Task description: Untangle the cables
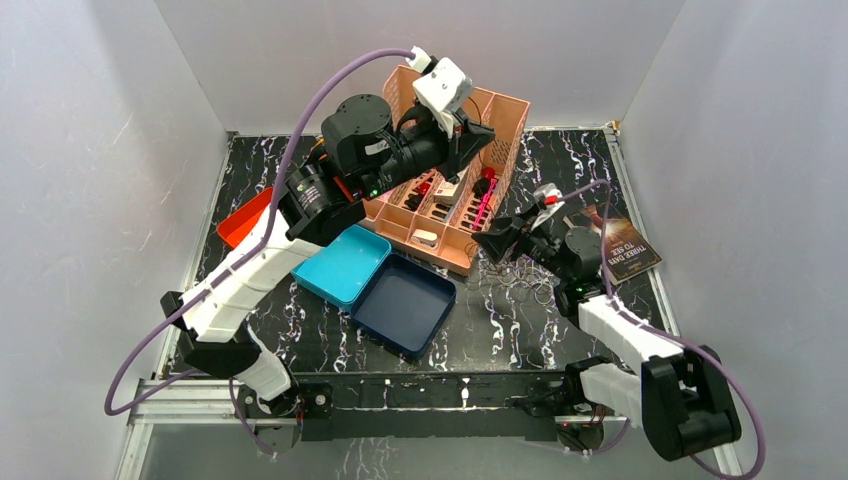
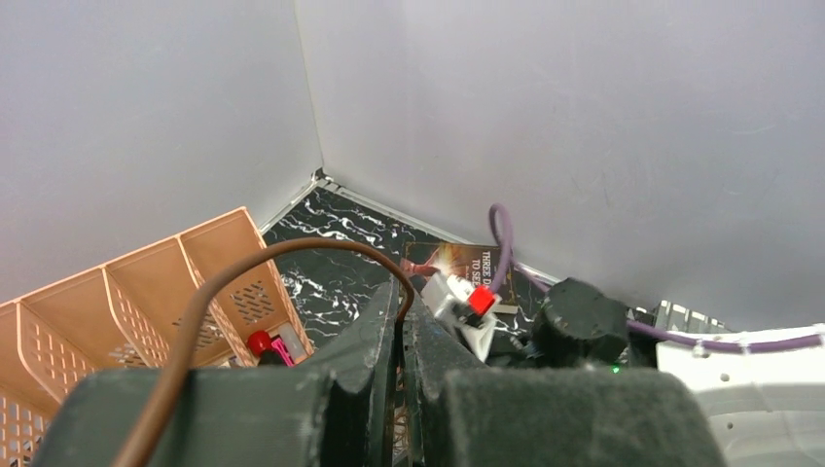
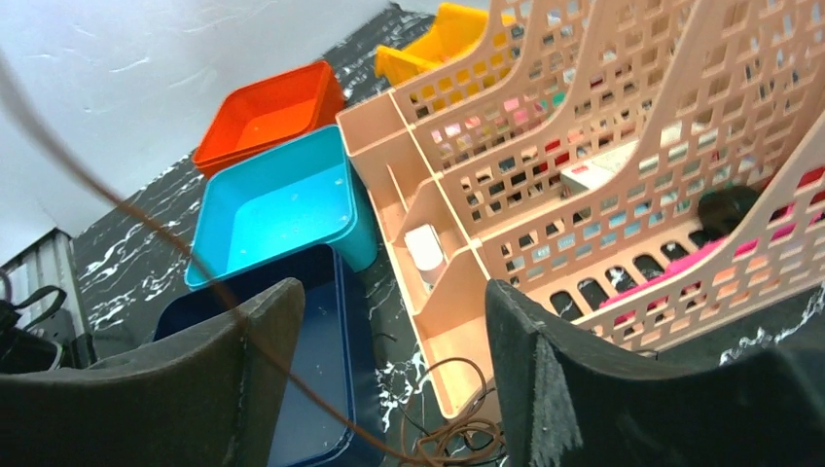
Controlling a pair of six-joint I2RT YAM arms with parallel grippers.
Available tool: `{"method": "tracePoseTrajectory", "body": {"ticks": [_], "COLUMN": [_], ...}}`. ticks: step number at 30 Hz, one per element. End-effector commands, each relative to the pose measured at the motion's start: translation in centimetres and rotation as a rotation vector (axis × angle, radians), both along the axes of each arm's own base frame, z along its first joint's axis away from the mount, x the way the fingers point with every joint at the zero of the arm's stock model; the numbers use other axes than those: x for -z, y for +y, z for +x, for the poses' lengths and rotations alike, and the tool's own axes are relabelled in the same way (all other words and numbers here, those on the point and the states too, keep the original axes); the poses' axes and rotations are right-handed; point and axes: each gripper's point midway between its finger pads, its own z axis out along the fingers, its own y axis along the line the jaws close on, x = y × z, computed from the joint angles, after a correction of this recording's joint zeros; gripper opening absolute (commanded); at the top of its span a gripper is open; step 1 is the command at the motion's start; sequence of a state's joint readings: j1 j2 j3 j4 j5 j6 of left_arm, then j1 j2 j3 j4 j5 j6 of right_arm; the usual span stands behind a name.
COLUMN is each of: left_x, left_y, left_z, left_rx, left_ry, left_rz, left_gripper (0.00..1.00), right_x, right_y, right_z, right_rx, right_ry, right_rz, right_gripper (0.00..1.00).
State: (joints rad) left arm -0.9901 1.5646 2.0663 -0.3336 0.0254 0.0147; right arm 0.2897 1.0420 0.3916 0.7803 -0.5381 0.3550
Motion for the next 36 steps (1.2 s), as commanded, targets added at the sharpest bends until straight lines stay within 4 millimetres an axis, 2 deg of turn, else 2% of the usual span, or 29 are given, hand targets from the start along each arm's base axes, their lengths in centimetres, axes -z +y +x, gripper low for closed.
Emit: {"method": "tracePoseTrajectory", "body": {"ticks": [1,4,6,8,11,14,16,18,19,20,29,32,36], "left_x": [-3.4,-4.5,-5.2,-5.8,-6.7,-7.3,-7.7,-8.4,-8.7,-9.2,-13.1,-13.2,-12.0], "left_y": [1.0,1.8,2.6,3.5,5.1,6.2,7.0,7.8,8.3,8.8,13.6,14.5,14.7], "left_z": [-0.9,-1.0,-1.1,-1.1,-1.2,-1.1,-0.9,-0.7,-0.6,-0.5,-0.7,-0.7,-0.4], "left_rx": [0.015,-0.002,-0.024,-0.050,-0.092,-0.133,-0.160,-0.195,-0.213,-0.231,-0.380,-0.408,-0.426], "left_ry": [-0.033,-0.042,-0.053,-0.066,-0.088,-0.111,-0.131,-0.158,-0.171,-0.185,-0.311,-0.313,-0.295], "left_rz": [-0.058,-0.074,-0.086,-0.090,-0.098,-0.100,-0.096,-0.092,-0.091,-0.092,-0.119,-0.119,-0.096], "left_gripper": [0.00,0.00,0.00,0.00,0.00,0.00,0.00,0.00,0.00,0.00,0.00,0.00,0.00], "right_x": [-1.3,0.8,2.4,4.2,6.3,8.4,10.0,10.8,12.2,12.9,14.1,13.7,11.7], "right_y": [-0.6,-2.4,-4.6,-7.0,-9.7,-11.6,-12.4,-12.9,-13.3,-13.4,-14.2,-14.0,-13.6], "right_z": [3.4,5.8,7.0,7.4,6.8,5.6,4.6,4.2,3.4,3.0,2.2,2.1,2.0], "right_rx": [0.164,0.329,0.481,0.628,0.773,0.862,0.894,0.917,0.926,0.932,0.960,0.946,0.915], "right_ry": [-0.033,0.068,0.159,0.228,0.295,0.355,0.394,0.419,0.448,0.462,0.486,0.482,0.450], "right_rz": [0.040,0.044,0.045,0.020,-0.027,-0.066,-0.089,-0.098,-0.122,-0.131,-0.158,-0.153,-0.143], "right_gripper": [0.72,0.57,0.48,0.44,0.43,0.43,0.46,0.49,0.50,0.52,0.59,0.62,0.65]}}
